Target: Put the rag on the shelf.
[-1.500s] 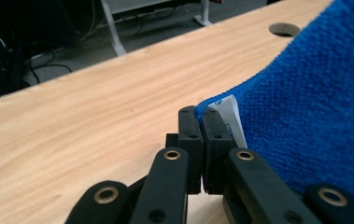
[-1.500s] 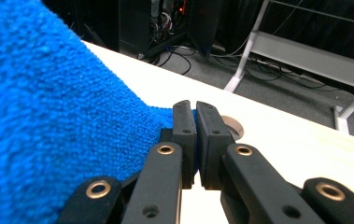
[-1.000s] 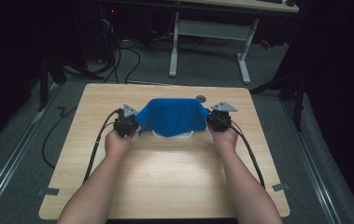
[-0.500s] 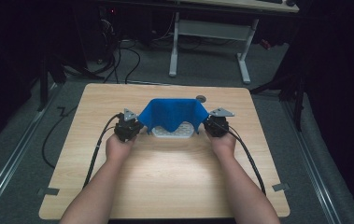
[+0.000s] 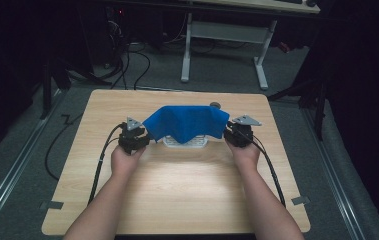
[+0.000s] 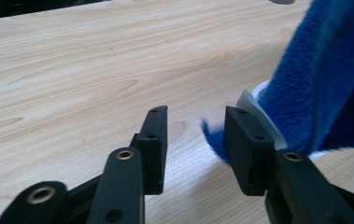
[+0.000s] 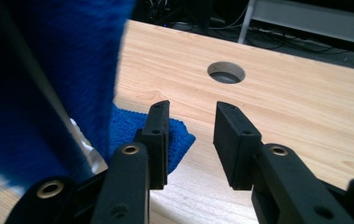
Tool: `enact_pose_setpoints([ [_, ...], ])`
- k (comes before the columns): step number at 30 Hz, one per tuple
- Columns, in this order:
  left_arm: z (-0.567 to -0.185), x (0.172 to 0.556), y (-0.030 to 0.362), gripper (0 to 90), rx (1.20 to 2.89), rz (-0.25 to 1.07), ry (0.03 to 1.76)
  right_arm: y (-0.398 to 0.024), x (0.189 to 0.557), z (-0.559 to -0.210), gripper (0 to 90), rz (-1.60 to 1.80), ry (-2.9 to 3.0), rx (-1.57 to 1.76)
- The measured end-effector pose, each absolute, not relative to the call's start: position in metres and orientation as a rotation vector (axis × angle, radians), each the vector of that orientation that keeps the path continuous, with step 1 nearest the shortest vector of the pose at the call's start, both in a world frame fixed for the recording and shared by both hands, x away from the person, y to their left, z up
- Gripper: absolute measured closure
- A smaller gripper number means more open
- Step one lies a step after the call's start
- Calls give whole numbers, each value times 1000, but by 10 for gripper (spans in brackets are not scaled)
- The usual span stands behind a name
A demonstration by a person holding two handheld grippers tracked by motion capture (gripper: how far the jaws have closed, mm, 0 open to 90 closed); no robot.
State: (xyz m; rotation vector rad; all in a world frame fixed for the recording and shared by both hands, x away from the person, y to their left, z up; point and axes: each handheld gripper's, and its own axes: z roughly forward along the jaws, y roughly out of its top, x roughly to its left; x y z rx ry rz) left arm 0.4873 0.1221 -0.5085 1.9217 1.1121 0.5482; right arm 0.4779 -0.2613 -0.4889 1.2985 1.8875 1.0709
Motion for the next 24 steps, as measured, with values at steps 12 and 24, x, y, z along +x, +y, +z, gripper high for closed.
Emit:
enact_pose_setpoints([
  [12, -497, 480, 132, 545, 1882, 590, 1127, -266, 469, -469, 615, 1074, 1854, 1254],
  [24, -489, 471, 137, 517, 1877, 651, 1116, -272, 461, -463, 565, 1078, 1844, 1246],
])
